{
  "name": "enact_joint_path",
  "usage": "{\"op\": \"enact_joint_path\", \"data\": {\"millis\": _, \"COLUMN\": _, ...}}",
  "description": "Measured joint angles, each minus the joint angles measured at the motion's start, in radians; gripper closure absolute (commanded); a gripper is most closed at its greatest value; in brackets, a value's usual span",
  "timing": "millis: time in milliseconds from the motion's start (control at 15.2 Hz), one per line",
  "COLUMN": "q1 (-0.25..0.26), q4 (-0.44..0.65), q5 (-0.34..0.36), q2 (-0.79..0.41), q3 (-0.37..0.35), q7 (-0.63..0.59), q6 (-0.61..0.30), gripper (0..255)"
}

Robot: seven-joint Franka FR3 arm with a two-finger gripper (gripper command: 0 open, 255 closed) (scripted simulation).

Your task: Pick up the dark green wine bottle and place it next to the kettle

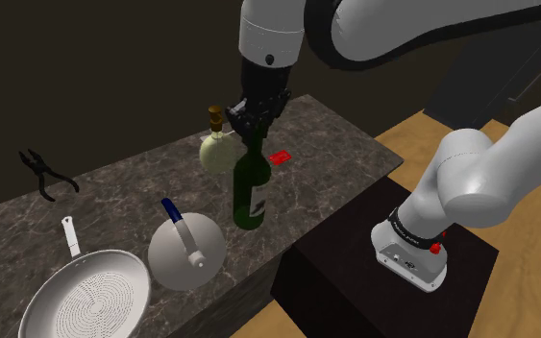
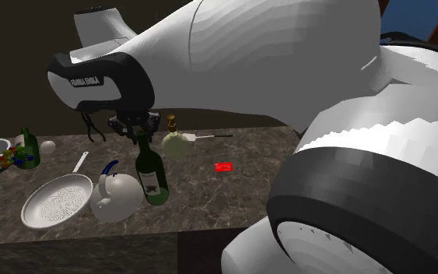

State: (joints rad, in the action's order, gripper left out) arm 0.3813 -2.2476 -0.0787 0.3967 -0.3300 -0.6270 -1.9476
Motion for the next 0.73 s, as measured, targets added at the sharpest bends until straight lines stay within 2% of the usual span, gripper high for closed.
{"op": "enact_joint_path", "data": {"millis": 726, "q1": 0.002, "q4": -0.111, "q5": -0.001, "q2": -0.023, "q3": -0.013, "q7": -0.006, "q6": -0.133, "gripper": 255}}
